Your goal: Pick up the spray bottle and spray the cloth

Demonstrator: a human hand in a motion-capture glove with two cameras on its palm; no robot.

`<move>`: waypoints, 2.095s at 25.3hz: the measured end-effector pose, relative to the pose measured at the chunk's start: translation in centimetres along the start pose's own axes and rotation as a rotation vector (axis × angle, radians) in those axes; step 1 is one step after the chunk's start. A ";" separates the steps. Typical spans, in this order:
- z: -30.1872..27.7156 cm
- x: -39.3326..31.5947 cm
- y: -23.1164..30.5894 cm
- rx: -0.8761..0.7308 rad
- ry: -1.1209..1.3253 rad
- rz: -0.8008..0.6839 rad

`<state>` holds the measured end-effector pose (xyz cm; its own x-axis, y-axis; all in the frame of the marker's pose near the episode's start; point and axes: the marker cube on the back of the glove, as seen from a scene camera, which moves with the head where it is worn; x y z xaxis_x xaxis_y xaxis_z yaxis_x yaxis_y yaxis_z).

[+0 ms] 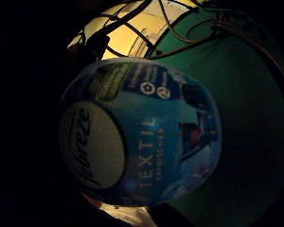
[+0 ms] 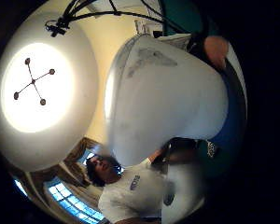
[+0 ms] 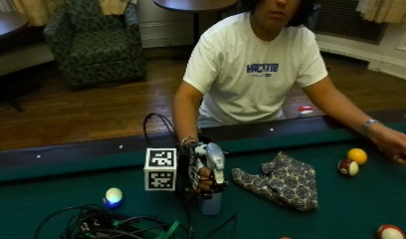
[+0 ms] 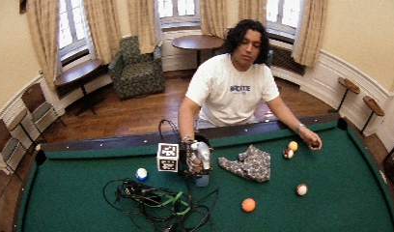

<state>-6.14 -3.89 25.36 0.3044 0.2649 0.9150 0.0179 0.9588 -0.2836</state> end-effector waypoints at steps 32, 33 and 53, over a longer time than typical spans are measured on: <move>4.4 -0.4 -2.2 0.066 -0.070 0.032; 4.4 -0.4 -2.3 0.065 -0.062 0.034; 4.4 -1.6 -3.1 0.263 0.143 -0.084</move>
<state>-10.90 -6.87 26.07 0.4432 0.1840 0.8773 -0.1928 0.9754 -0.1072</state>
